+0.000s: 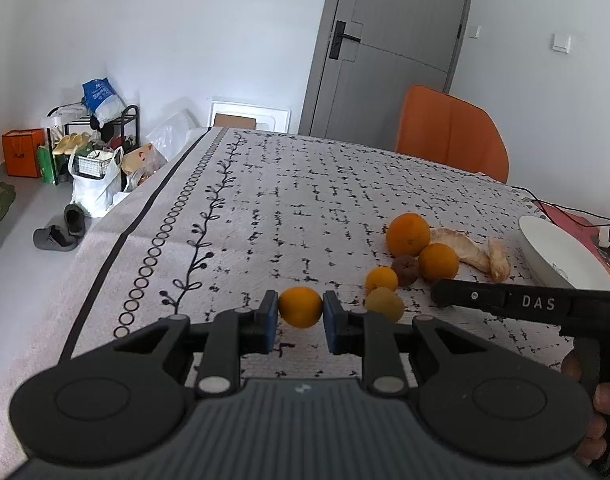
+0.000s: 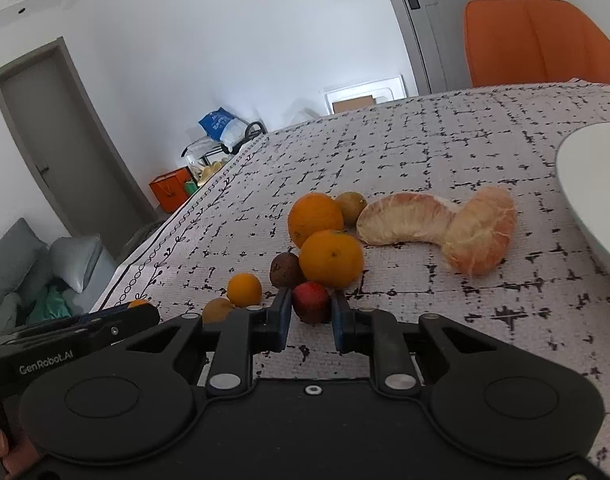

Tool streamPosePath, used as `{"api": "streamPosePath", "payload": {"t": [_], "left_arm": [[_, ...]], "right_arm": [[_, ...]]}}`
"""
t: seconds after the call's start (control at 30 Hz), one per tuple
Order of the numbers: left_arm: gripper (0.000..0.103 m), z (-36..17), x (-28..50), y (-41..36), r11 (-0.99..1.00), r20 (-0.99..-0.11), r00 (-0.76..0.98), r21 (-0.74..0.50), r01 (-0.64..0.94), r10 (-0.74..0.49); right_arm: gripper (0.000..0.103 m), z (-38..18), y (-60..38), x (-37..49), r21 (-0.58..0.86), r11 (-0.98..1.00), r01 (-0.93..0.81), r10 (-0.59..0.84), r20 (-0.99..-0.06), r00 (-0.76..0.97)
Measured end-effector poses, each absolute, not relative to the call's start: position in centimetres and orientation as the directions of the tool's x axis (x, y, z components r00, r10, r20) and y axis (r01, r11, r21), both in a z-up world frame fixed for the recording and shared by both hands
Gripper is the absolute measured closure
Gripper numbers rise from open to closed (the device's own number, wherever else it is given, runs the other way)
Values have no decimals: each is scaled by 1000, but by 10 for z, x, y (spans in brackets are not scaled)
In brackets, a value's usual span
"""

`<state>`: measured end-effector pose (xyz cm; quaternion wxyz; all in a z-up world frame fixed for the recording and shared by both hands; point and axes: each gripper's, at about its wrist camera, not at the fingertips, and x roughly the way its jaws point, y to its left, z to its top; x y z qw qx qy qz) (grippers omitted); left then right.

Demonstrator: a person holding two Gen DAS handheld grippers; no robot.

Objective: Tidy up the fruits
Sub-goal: 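Carry the small orange and red plum in both grippers over the white plate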

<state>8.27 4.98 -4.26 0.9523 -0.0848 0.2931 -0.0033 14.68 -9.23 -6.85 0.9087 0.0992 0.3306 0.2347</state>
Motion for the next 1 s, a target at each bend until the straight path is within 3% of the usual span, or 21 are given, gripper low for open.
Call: {"api": "streamPosePath", "payload": {"t": [1.0], "left_arm": [[81,-20,105,-64,975,-506,833,-130,181,-222]], "right_arm": [[83,-33,-215,100,342,912,-227,365,-422,830]]}}
